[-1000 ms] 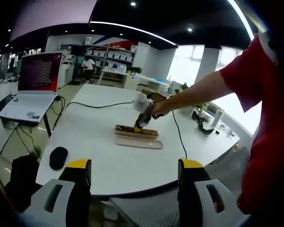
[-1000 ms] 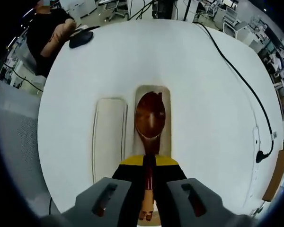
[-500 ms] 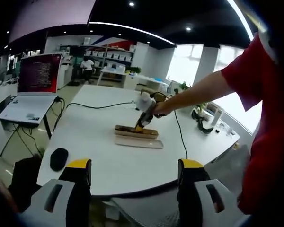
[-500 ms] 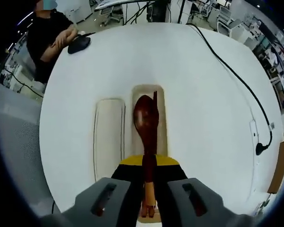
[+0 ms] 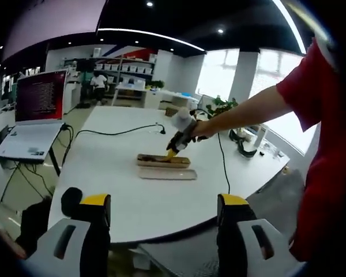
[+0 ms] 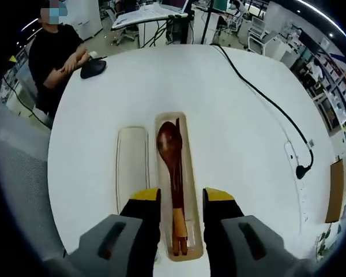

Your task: Arrange the utensils inside the cutlery case until each visible utensil rests in its matching compartment.

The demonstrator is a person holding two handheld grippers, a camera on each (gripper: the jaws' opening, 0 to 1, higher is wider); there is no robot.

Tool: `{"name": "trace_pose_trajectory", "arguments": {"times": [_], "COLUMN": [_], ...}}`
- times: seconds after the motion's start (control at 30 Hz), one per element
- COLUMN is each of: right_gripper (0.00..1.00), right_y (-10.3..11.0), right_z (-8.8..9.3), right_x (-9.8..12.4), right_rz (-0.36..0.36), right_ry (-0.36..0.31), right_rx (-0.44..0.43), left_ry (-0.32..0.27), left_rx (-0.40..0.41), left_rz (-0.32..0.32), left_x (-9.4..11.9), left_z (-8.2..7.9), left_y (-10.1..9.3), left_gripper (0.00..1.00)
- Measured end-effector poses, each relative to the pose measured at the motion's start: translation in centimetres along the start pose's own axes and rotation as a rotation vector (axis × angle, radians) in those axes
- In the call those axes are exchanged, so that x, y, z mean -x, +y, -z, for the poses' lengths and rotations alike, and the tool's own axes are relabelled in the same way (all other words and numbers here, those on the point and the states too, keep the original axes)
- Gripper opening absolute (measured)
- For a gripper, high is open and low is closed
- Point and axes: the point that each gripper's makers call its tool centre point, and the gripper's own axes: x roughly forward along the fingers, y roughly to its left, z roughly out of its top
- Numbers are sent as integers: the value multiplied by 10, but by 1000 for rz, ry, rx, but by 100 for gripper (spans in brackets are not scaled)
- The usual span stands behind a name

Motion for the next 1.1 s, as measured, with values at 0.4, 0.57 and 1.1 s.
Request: {"name": "trace_pose_trajectory", "arguments": {"times": [0.4, 0.57, 1.1], "right_gripper": [55, 66, 67], "right_y": [9, 15, 15], "right_z": [-9, -20, 24], "right_x": [24, 39, 87], "right_rz": [114, 128, 261], "right_ry": [-132, -203, -194], "right_rx": [-129, -182, -300], "left_ry": [32, 31, 111], "left_rx": [-68, -120, -188], "left_rz": [116, 151, 307], "left_x": [-40, -55, -101], "left_z": [-10, -17, -1], "left_y": [9, 9, 32], "left_gripper": [79, 86, 83]}}
